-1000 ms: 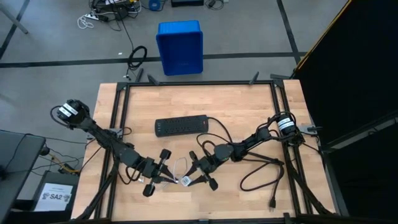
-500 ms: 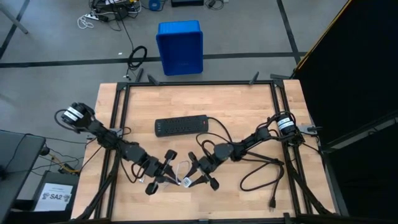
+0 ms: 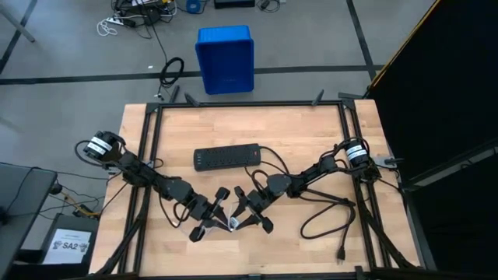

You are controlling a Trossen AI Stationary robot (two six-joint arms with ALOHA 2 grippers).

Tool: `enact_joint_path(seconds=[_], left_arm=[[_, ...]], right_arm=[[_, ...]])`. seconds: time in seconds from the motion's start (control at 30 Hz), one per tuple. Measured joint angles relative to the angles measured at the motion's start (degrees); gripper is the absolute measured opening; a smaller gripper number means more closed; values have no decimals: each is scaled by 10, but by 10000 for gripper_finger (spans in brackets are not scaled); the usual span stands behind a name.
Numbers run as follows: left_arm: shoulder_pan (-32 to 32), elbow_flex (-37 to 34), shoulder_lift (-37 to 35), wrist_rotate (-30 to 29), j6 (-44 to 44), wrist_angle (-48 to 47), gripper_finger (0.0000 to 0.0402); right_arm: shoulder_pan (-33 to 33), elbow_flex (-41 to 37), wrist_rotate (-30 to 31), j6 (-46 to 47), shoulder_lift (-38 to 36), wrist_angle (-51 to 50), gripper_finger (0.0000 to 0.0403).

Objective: Insert USB
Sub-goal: Insert the charger cable into the charger adapter

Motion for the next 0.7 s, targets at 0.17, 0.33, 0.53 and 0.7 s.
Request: enact_joint_path(seconds=[0.17,0.33,0.53,0.7], left_arm=[[11,0,0,11,0,0,0],[14,0,0,16,0,-6,0],[14,0,0,16,11,-9,0],[14,0,0,16,13,-11,0]], right_arm=[[2,0,-19,10,0,0,112],[2,0,-28,12,0,0,112],[2,0,-35,21,0,8,112],[2,0,-35,24,0,11,112]])
